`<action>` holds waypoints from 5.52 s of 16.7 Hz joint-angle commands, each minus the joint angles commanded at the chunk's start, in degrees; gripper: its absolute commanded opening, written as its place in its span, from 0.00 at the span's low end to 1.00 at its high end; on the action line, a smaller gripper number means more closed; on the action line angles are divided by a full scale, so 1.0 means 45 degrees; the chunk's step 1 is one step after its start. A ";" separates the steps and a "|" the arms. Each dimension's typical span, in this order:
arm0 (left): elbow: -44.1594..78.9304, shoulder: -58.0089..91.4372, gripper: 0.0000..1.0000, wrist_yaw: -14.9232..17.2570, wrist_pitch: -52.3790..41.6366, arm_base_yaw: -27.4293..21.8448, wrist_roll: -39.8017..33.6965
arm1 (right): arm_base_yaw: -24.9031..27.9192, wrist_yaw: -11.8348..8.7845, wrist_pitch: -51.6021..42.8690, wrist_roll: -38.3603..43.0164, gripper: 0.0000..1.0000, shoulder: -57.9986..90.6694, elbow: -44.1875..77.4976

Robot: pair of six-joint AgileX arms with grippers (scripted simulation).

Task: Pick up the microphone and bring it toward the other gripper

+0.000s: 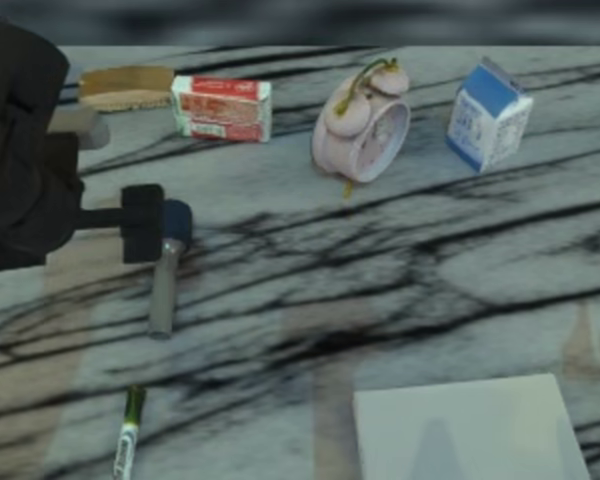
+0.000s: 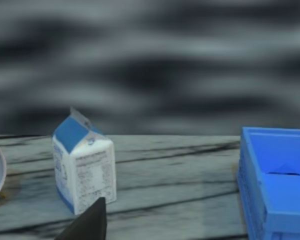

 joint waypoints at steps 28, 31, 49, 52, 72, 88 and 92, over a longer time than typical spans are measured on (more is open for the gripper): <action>0.0658 0.6474 0.85 0.0166 0.2898 -0.0928 -0.0717 | 0.0000 0.0000 0.0000 0.0000 1.00 0.0000 0.0000; 0.0658 0.6474 0.62 0.0166 0.2898 -0.0928 -0.0717 | 0.0000 0.0000 0.0000 0.0000 1.00 0.0000 0.0000; 0.0730 0.5742 0.00 -0.0754 0.2274 -0.0795 -0.0092 | 0.0000 0.0000 0.0000 0.0000 1.00 0.0000 0.0000; 0.0602 0.5617 0.00 -0.0396 0.3059 -0.0798 0.0089 | 0.0000 0.0000 0.0000 0.0000 1.00 0.0000 0.0000; -0.4020 0.0862 0.00 0.6126 2.0244 0.0008 0.3527 | 0.0000 0.0000 0.0000 0.0000 1.00 0.0000 0.0000; -0.4218 0.1622 0.00 0.1722 2.2556 -0.4228 0.3386 | 0.0000 0.0000 0.0000 0.0000 1.00 0.0000 0.0000; -0.4241 0.1641 0.00 0.1385 2.2757 -0.4565 0.3376 | 0.0000 0.0000 0.0000 0.0000 1.00 0.0000 0.0000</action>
